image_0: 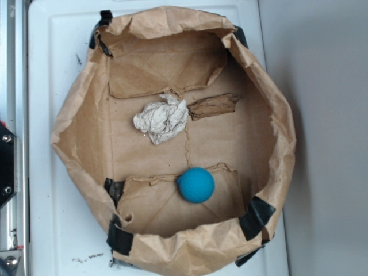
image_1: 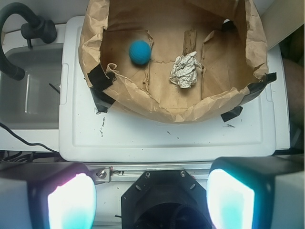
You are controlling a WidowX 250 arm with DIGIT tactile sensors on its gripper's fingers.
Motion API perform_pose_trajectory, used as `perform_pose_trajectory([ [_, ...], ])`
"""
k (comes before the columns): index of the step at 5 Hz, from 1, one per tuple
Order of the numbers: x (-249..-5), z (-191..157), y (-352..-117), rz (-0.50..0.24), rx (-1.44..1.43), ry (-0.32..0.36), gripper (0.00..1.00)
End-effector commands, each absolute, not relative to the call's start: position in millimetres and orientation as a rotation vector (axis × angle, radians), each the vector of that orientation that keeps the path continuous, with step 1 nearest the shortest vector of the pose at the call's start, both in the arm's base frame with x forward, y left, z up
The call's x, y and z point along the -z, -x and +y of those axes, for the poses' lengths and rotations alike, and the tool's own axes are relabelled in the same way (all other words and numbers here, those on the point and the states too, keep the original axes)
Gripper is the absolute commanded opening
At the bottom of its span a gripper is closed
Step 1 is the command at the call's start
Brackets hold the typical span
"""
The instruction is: Grab the blue ball.
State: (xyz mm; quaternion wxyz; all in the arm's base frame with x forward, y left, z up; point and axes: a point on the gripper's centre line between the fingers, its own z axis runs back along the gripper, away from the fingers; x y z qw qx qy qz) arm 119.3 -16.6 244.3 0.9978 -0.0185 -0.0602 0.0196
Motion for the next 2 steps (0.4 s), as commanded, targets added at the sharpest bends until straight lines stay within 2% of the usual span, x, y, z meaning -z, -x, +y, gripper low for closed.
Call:
perform_pose_trajectory([
  [1,-244.3,-16.6,-119.3,-0.120,-0.039,0.037,1.00],
  [2,-237.6,-12.7,-169.3,-0.068,0.024,0.057,1.00],
])
